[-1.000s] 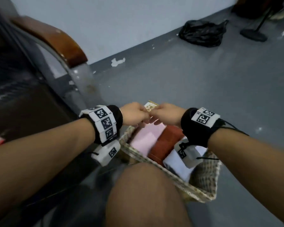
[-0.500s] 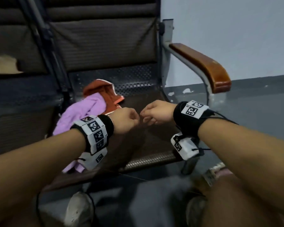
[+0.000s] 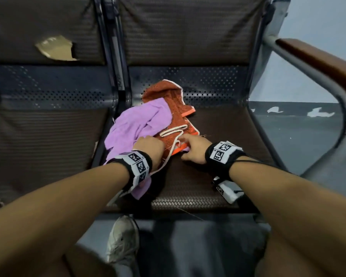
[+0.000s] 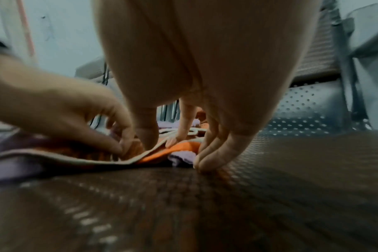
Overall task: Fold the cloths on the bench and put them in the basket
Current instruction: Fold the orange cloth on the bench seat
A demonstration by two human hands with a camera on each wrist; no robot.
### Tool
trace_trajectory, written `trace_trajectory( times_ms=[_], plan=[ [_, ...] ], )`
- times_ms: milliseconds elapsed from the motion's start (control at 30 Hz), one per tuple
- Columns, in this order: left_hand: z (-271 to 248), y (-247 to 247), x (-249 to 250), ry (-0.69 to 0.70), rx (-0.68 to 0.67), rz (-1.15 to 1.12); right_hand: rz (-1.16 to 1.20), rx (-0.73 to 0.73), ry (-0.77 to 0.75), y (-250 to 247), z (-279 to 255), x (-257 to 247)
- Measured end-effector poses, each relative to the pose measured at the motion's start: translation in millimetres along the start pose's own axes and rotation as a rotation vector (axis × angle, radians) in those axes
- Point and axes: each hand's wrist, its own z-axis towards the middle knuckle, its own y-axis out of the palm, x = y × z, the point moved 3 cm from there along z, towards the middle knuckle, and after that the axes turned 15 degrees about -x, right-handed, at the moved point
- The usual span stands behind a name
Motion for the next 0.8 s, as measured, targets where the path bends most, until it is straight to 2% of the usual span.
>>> trace_trajectory(
  times_ms=[100, 167, 233, 333, 467, 533, 600, 700, 800],
  plan=[
    [2, -3, -6, 0.027, 0.014, -0.32, -0.09, 0.02, 0.01, -1, 8, -4],
    [2, -3, -11, 0.044, 0.084, -0.443, -0.111, 0.074, 0.056, -8, 12, -4],
    [1, 2, -15, 0.063, 0.08, -0.516, -0.085, 0.145, 0.099, -17, 9, -6],
    [1, 6, -22, 0.079, 0.068, -0.574, 0.099, 0.277, 0.069, -32, 0, -9],
    [-1, -2, -29, 0.002, 0.103, -0.501, 0.458, 0.398, -0.097, -49, -24, -13],
    [0, -14, -30, -0.039, 0.161, -0.402, 0.457, 0.508, -0.135, -58, -41, -6],
    [-2, -32, -24, -0.036, 0.217, -0.42, 0.444, 0.628, -0.142, -66, -58, 5],
    [-9, -64, -7, 0.102, 0.334, -0.629, 0.427, 0.76, -0.088, -78, -79, 25],
    [-21, -96, 22, 0.354, 0.448, -0.923, 0.461, 0.709, -0.079, -79, -93, 39]
  ],
)
